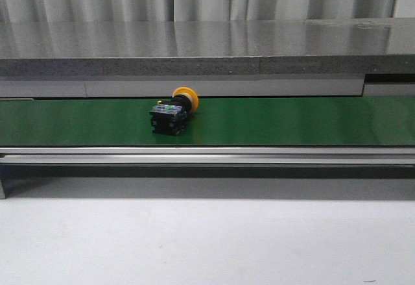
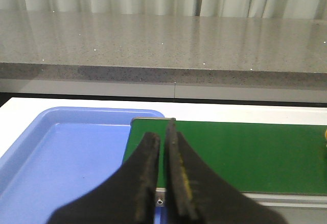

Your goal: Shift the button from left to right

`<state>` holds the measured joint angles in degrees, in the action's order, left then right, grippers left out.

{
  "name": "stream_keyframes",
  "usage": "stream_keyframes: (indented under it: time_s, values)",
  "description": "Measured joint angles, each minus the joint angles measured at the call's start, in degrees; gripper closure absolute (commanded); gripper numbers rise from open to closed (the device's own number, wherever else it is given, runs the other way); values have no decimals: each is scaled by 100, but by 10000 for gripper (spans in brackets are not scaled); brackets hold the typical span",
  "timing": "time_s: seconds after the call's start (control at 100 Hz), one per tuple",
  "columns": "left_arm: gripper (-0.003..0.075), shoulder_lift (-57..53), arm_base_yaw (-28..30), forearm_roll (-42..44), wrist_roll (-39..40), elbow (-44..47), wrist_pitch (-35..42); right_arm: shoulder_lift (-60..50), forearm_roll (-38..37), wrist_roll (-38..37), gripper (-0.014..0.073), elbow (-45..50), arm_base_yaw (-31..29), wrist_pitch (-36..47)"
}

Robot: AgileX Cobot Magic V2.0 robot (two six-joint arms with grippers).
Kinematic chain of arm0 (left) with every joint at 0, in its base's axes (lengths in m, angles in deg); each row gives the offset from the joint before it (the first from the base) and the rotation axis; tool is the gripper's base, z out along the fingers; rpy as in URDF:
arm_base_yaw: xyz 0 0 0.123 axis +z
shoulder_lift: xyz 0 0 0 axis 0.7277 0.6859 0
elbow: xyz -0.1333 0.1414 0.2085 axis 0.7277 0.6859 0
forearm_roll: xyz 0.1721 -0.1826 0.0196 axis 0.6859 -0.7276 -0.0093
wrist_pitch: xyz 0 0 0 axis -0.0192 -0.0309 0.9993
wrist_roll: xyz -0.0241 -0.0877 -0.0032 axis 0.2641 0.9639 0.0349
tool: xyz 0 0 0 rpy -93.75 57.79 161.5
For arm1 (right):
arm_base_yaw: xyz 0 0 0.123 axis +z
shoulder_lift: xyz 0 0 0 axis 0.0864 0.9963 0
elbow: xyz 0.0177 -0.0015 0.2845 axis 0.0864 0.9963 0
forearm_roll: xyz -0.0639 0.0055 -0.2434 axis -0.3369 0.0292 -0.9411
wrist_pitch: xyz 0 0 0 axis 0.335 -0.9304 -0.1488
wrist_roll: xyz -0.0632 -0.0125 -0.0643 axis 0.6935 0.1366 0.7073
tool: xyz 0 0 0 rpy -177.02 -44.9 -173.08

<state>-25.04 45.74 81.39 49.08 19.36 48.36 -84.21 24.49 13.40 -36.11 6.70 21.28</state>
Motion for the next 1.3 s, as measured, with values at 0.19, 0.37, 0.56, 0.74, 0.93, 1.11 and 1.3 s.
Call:
stream_keyframes:
  time_s: [0.19, 0.37, 0.56, 0.74, 0.93, 1.11, 1.3]
  values:
    - [715, 0, 0, 0, 0, 0, 0, 1023, 0, 0, 662, -1146, 0, -1167]
    - [715, 0, 0, 0, 0, 0, 10, 2283, 0, 0, 662, -2292, 0, -2364]
    - [715, 0, 0, 0, 0, 0, 10, 3578, 12, 0, 662, -3266, 0, -3217]
    - [715, 0, 0, 0, 0, 0, 10, 4480, 162, 0, 662, -3698, 0, -3430]
    - [715, 0, 0, 0, 0, 0, 10, 5007, 486, 0, 662, -3735, 0, -3458]
    - [715, 0, 0, 0, 0, 0, 10, 5239, 546, 0, 640, -3735, 0, -3474]
    - [715, 0, 0, 0, 0, 0, 10, 5260, 545, 0, 383, -3735, 0, -3474]
